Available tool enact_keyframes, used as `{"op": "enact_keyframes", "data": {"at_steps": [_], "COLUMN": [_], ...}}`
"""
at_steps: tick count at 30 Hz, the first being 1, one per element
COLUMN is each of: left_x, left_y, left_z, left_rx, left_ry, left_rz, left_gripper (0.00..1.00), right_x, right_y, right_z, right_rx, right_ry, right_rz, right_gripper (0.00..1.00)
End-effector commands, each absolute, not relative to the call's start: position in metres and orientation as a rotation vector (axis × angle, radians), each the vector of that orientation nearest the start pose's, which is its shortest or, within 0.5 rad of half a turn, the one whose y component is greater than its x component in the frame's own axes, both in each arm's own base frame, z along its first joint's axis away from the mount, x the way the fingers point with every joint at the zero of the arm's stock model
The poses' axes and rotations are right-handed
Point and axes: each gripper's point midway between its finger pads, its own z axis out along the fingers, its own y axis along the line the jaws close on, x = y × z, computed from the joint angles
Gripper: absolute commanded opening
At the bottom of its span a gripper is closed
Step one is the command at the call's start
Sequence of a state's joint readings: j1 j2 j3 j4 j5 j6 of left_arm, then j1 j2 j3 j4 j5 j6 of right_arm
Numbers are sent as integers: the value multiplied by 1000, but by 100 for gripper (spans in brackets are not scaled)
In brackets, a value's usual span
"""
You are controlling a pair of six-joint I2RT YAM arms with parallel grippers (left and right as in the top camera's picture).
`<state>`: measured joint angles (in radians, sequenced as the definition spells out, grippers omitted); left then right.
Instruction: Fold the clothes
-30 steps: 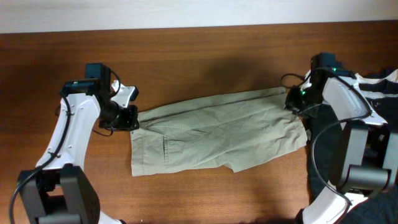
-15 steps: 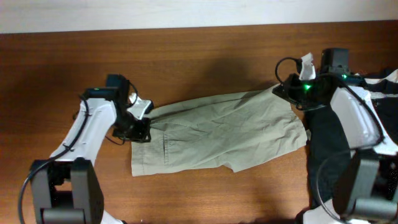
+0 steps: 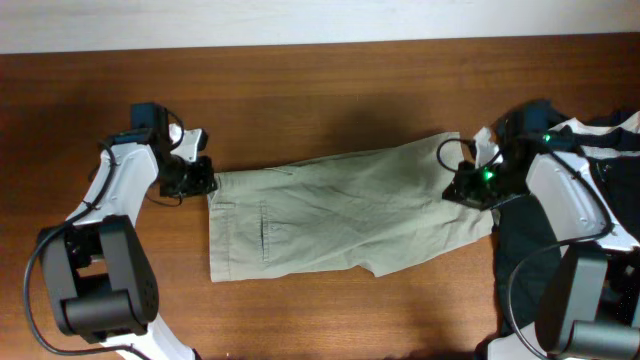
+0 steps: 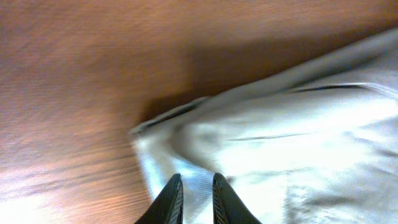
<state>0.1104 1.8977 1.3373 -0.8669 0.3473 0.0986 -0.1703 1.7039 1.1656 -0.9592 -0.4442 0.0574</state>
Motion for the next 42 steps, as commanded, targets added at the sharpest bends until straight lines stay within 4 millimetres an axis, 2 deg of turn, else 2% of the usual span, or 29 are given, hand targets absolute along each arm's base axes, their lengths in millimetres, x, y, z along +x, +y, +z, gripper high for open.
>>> {"op": "enact_keyframes", "data": {"at_steps": [1,3,5,7,8,9,10,11,12,14,16,19,20,21,22,23,25,26,28,29,30,32,33,34,36,38,39,40,42], "left_x": [378,373,369,365,367,370,371,372,372,371,371,371,371,371,371,371,371,372,373,374,374,373,373,376,385,389,381,377,376], "left_y": [-78,-86,-85,-66,-59,-52,-54,-58,-62,-63,-64,-63,-64,-63,-63,-63,-63,-63,-63,-63,-63,-62,-62,-62,-63,-63,-63,-63,-64], "left_z": [81,45,14,7,11,14,17,19,19,19,19,19,19,19,19,19,19,19,19,19,19,20,22,29,52,70,72,71,71], "left_rx": [426,548,558,511,483,433,409,415,429,434,434,434,434,434,434,434,435,435,434,434,432,430,430,430,430,431,428,426,430], "left_ry": [2796,2858,2921,2980,2975,2975,2967,2956,2955,2955,2958,2958,2958,2958,2959,2959,2957,2952,2951,2945,2945,2951,2953,2956,2949,2948,2984,3003,3004], "left_rz": [-689,-492,-463,-392,-386,-384,-431,-460,-461,-462,-463,-462,-463,-462,-463,-463,-461,-460,-459,-457,-457,-458,-460,-461,-458,-459,-471,-477,-479], "left_gripper": [16,15,9,8,8,9,12,14,17,17,18,18,18,18,18,18,18,18,18,18,18,18,18,18,19,19,24,25,25], "right_x": [281,263,239,224,222,227,238,236,227,214,200,202,206,212,215,211,197,185,170,166,166,165,162,167,186,197,197,186,171], "right_y": [11,13,-21,-37,-43,-41,-11,22,42,66,112,168,179,183,180,176,169,160,130,122,122,110,91,84,79,80,77,59,39], "right_z": [39,16,-9,-6,1,11,28,42,42,34,19,11,8,4,0,0,4,14,23,27,27,27,28,29,23,16,3,-12,-19], "right_rx": [622,678,945,1038,1082,1025,714,554,493,434,475,540,628,673,716,732,621,439,280,196,185,196,243,243,259,251,303,468,656], "right_ry": [3078,3103,3104,3128,3134,3158,3211,3219,3256,3319,3348,3281,3259,3231,3218,3239,3316,3400,3511,3537,3538,3550,3567,3561,3484,3430,3402,3393,3401], "right_rz": [549,533,179,61,57,122,450,724,788,770,805,959,941,893,826,801,767,704,410,334,335,266,144,212,300,316,286,103,45], "right_gripper": [18,16,10,10,10,12,33,49,56,56,56,58,64,64,46,18,6,5,5,42,56,62,63,60,27,45,27,8,4]}}
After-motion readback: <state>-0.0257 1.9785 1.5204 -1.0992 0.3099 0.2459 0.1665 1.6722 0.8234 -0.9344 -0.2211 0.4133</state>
